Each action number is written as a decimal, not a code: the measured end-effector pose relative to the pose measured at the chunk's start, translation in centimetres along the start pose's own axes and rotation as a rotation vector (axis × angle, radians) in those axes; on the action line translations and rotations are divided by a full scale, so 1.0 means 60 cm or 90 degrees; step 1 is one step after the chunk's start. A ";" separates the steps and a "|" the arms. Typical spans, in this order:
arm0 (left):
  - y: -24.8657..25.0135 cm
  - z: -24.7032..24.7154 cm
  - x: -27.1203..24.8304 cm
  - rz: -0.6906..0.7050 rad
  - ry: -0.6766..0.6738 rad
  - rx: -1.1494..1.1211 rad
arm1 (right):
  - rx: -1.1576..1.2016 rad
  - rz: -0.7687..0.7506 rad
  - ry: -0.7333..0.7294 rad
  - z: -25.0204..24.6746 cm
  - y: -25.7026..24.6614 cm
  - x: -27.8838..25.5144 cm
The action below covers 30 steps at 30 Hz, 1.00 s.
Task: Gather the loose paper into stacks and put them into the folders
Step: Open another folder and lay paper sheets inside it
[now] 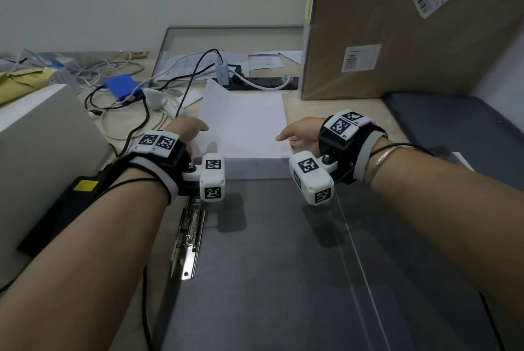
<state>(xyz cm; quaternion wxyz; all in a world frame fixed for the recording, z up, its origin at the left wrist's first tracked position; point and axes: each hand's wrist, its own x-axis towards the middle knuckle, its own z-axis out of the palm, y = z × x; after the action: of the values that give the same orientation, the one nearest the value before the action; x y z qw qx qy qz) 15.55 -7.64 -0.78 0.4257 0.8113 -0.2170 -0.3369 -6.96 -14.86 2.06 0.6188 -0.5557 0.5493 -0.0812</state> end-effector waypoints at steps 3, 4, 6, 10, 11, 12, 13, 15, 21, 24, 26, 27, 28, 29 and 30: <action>0.007 0.002 -0.002 0.021 -0.007 0.067 | -0.008 -0.004 -0.001 -0.003 0.001 0.000; 0.009 0.003 -0.001 0.032 0.004 0.076 | -0.007 -0.002 -0.003 -0.003 0.001 0.000; 0.015 0.003 -0.008 0.042 0.038 0.091 | -0.005 0.000 -0.008 -0.003 0.000 -0.001; 0.014 -0.009 0.002 0.055 0.001 0.122 | 0.008 0.000 -0.005 -0.002 0.003 0.006; 0.009 -0.011 0.011 0.074 -0.013 0.133 | 0.006 0.002 -0.004 -0.002 0.004 0.009; 0.004 -0.010 0.019 0.102 -0.013 0.154 | 0.002 0.005 -0.009 -0.001 0.004 0.011; 0.002 -0.009 0.016 0.125 -0.002 0.169 | -0.004 0.007 -0.012 0.000 0.006 0.015; 0.005 -0.006 -0.008 0.177 0.033 0.162 | -0.008 0.009 -0.013 0.002 0.008 0.019; 0.003 -0.012 -0.046 0.313 0.107 0.078 | -0.090 -0.092 0.100 0.003 0.008 0.023; 0.012 -0.027 -0.062 0.357 0.101 -0.021 | -0.154 -0.155 0.151 -0.007 0.010 0.020; 0.022 -0.035 -0.072 0.394 0.088 -0.081 | -0.092 -0.206 0.174 -0.011 0.010 0.014; 0.028 -0.038 -0.080 0.417 0.086 -0.106 | -0.056 -0.238 0.184 -0.012 0.006 0.011; 0.032 -0.041 -0.087 0.436 0.085 -0.132 | -0.026 -0.269 0.198 -0.014 0.001 0.006; 0.036 -0.043 -0.097 0.452 0.082 -0.156 | 0.006 -0.296 0.209 -0.017 -0.006 0.001; 0.042 -0.046 -0.106 0.467 0.077 -0.182 | 0.039 -0.326 0.215 -0.021 -0.014 -0.008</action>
<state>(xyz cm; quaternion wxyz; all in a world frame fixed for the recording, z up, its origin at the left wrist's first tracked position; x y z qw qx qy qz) 13.09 -3.42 4.77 0.6382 0.6311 -0.4179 -0.1408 -7.70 -15.55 3.28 0.4949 -0.6357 0.4834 -0.3424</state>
